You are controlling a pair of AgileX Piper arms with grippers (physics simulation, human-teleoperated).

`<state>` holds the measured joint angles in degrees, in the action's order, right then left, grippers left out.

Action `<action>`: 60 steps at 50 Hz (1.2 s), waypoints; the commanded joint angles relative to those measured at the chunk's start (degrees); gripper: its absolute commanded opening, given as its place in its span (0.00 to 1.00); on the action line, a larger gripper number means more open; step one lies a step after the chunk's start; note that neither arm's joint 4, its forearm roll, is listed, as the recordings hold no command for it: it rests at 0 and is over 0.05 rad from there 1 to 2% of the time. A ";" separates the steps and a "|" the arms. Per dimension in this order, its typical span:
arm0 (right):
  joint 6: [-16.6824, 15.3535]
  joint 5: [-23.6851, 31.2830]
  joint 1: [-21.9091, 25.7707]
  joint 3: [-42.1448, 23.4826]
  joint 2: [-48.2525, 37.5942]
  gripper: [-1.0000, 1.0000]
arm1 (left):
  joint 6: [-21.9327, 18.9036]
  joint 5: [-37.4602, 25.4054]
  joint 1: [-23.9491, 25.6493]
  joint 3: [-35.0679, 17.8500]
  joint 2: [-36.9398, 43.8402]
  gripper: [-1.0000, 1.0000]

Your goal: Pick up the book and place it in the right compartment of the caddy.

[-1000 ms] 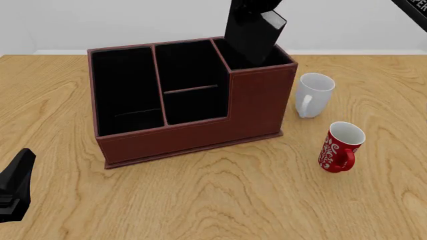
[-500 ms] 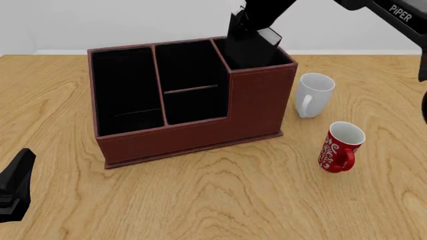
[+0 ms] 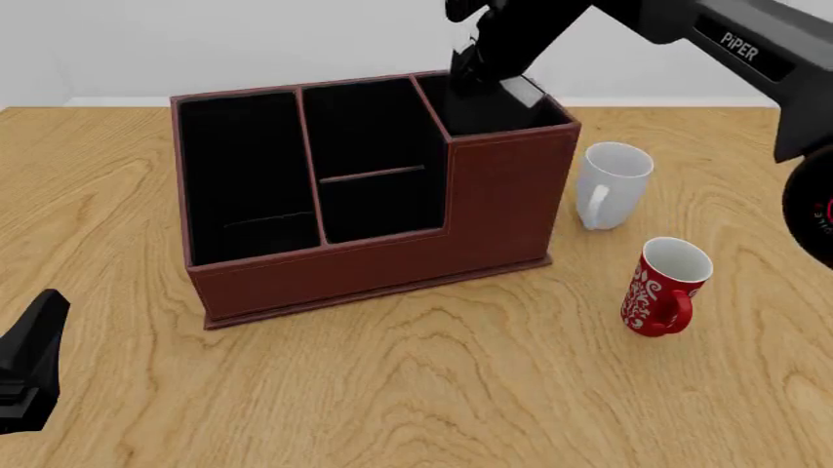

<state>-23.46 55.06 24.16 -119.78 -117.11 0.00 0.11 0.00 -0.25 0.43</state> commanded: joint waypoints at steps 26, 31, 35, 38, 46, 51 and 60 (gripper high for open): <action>-0.77 1.14 -2.60 -6.83 -4.33 1.00 | 0.00 0.00 0.00 0.00 0.00 1.00; -1.01 -0.62 -1.63 -2.79 -0.36 1.00 | 0.00 0.00 0.00 0.00 0.00 1.00; -0.41 -4.95 -1.46 2.80 5.18 1.00 | 0.00 0.00 0.00 0.00 0.00 1.00; -0.30 -10.35 -1.04 11.42 11.78 1.00 | 0.00 0.00 0.00 0.00 0.00 1.00; -0.99 -24.30 -1.12 35.01 26.37 1.00 | 0.00 0.00 0.00 0.00 0.00 1.00; -2.09 -31.76 -2.51 46.74 33.91 1.00 | 0.00 0.00 0.00 0.00 0.00 1.00; -2.48 -36.94 -3.08 59.26 47.44 1.00 | 0.00 0.00 0.00 0.00 0.00 1.00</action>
<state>-24.46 26.56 22.23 -77.02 -83.73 0.00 0.11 0.00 -0.25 0.43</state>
